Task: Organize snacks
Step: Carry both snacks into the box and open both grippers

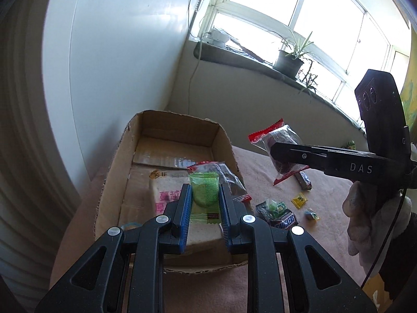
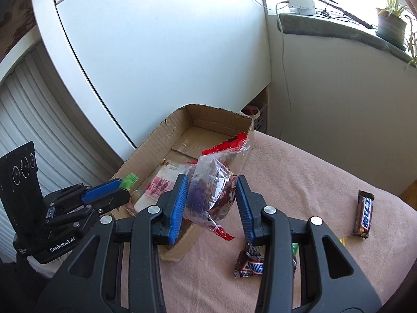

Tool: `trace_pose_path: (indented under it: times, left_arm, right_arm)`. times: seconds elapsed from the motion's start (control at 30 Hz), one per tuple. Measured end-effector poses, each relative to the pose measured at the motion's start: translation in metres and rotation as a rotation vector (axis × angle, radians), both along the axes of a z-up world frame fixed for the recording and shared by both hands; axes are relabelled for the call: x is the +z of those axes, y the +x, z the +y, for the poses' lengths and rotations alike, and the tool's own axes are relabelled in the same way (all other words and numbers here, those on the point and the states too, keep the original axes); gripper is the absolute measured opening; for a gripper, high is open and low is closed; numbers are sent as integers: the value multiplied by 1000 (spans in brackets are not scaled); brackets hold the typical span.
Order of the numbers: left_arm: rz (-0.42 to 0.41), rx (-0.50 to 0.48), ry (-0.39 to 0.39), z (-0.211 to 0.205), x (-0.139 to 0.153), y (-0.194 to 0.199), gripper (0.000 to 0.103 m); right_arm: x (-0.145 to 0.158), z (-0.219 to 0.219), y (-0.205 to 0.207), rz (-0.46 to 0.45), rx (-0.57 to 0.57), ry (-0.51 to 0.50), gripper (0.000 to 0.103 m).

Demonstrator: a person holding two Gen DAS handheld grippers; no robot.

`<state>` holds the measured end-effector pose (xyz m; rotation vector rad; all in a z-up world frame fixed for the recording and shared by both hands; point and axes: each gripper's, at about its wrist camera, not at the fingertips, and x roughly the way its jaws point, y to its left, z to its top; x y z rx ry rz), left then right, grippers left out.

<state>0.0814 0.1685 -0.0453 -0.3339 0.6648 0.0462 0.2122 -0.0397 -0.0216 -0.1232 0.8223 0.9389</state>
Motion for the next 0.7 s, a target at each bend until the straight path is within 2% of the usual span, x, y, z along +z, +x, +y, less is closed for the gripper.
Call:
trace_pose_path:
  times: [0.3, 0.43, 0.6, 0.63, 0.7]
  left_arm:
    - [126, 2, -24, 24, -7, 27, 20]
    - [181, -4, -65, 33, -8, 32, 20]
    - [239, -13, -79, 34, -1, 33, 20]
    - [247, -16, -77, 33, 1, 32, 21]
    - [265, -20, -63, 32, 8, 32, 22]
  right_arm:
    - [-19, 80, 27, 64, 72, -87, 39]
    - [-25, 89, 30, 107, 59, -114, 39]
    - [-23, 93, 34, 175, 52, -122, 40]
    - [-23, 94, 34, 176, 48, -134, 42]
    - [-19, 97, 33, 172, 35, -153, 64]
